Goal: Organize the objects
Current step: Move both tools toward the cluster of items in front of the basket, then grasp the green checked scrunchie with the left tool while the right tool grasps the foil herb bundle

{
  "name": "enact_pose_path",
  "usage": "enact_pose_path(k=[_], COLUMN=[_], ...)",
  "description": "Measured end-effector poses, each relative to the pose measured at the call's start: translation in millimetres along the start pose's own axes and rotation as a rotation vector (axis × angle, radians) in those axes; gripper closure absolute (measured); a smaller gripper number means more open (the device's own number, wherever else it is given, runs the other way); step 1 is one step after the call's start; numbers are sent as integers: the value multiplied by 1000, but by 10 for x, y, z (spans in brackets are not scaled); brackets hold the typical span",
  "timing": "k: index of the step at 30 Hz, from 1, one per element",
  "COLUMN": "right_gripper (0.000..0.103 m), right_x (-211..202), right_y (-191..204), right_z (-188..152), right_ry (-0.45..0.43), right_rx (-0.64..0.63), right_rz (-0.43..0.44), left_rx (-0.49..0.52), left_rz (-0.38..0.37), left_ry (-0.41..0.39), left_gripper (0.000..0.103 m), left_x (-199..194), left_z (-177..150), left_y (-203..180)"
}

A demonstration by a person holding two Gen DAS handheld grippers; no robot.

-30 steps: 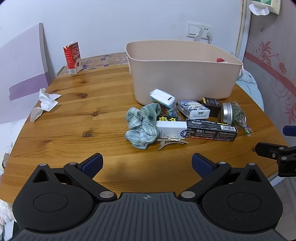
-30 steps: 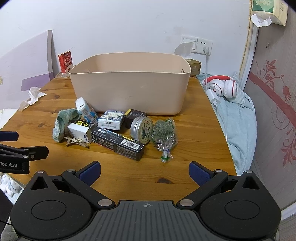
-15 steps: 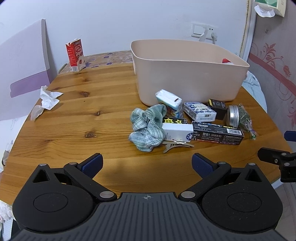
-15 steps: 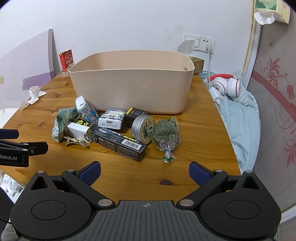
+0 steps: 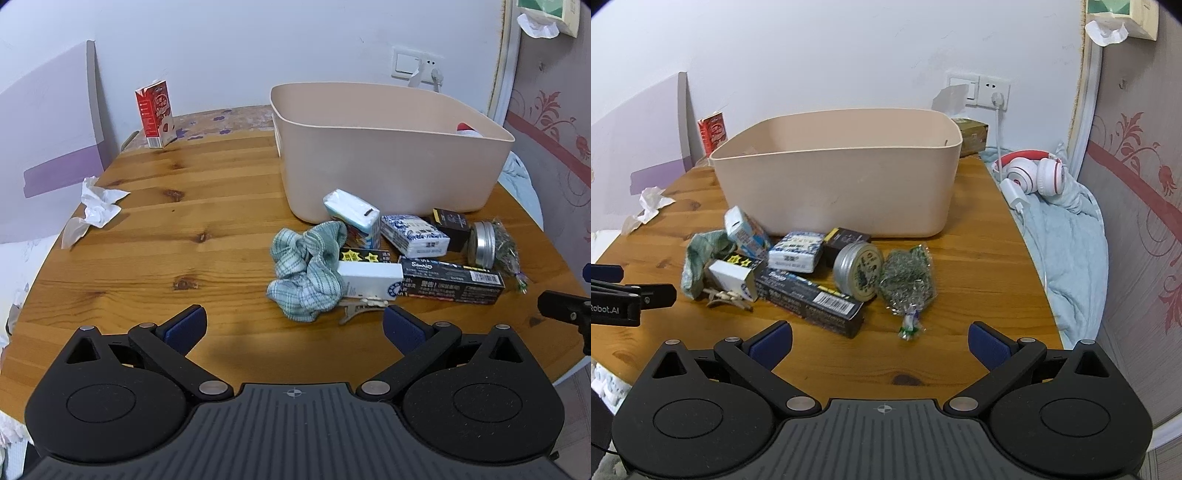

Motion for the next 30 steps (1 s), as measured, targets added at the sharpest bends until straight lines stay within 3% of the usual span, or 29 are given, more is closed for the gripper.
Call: enact_pose_path(k=[12, 21, 26, 30], right_gripper=[0, 2, 8, 12], right_x=[169, 468, 662, 822], right_y=[-286, -548, -557, -477], right_z=[84, 68, 108, 124], right_ry=[-31, -1, 28, 65], right_rx=[56, 120, 104, 59], right_rz=[-43, -36, -20, -7], left_rx=[-13, -36, -64, -72], left_rz=[9, -9, -49, -76], left_ry=[-8, 18, 69, 90], left_gripper=[0, 0, 20, 22], left_x=[224, 448, 579, 640], left_z=[151, 254, 271, 276], left_y=[27, 107, 117, 104])
Point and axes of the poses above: each gripper's, at about its wrist camera, not at the fingertips, and x roughly the way its jaws point, y to its left, z to its top, the point moved 9 cm from there along x, roughly the way its jaws point, and after that the axes turned 15 degrees about -x, right-handed, at the moved point
